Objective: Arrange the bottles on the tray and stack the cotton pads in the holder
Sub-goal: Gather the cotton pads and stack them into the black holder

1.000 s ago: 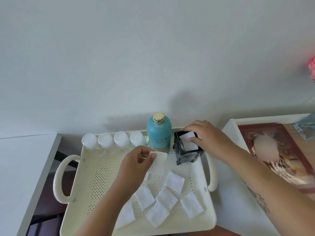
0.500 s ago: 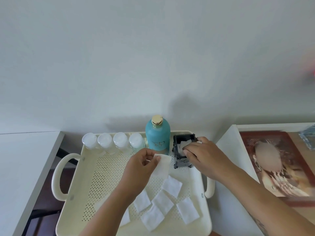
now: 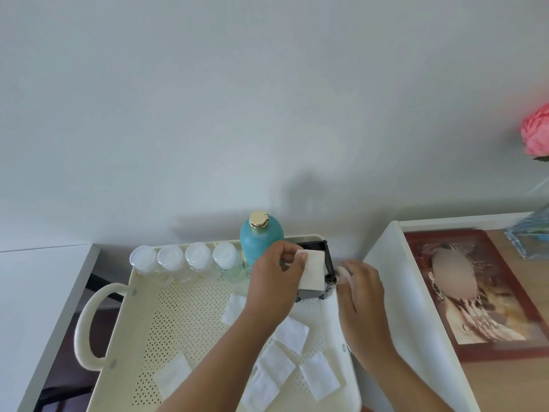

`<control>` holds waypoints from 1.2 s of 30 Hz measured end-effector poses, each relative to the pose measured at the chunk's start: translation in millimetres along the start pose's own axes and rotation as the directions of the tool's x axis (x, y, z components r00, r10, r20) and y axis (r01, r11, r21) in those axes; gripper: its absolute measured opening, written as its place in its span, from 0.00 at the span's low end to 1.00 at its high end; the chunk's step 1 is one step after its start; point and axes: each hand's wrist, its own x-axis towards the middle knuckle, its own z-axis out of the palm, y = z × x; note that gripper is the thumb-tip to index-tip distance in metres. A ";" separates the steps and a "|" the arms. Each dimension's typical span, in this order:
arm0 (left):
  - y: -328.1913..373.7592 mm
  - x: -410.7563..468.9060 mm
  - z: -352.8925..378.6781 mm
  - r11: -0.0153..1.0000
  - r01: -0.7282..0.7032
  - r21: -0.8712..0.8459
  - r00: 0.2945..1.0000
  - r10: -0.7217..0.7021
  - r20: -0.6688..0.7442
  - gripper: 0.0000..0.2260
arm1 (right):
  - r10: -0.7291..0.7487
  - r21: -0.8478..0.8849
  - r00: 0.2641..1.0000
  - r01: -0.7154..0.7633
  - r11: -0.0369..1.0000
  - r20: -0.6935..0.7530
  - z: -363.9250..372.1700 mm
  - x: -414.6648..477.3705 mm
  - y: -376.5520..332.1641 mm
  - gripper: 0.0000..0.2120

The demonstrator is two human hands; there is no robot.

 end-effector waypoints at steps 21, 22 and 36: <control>-18.4 -8.6 10.8 0.371 -0.539 0.757 0.792 0.530 0.304 0.08 | -0.030 -0.051 0.999 0.029 0.998 -0.022 10.2 -11.9 16.1 0.14; -19.1 -7.4 12.1 0.384 -0.529 0.757 0.799 0.526 0.292 0.06 | -0.030 -0.050 0.999 0.029 0.998 -0.023 10.4 -11.9 16.6 0.15; -19.8 -1.3 23.7 0.320 -0.421 0.849 0.890 0.328 0.317 0.24 | -0.049 -0.052 0.998 0.048 0.998 -0.032 11.5 -11.5 18.7 0.14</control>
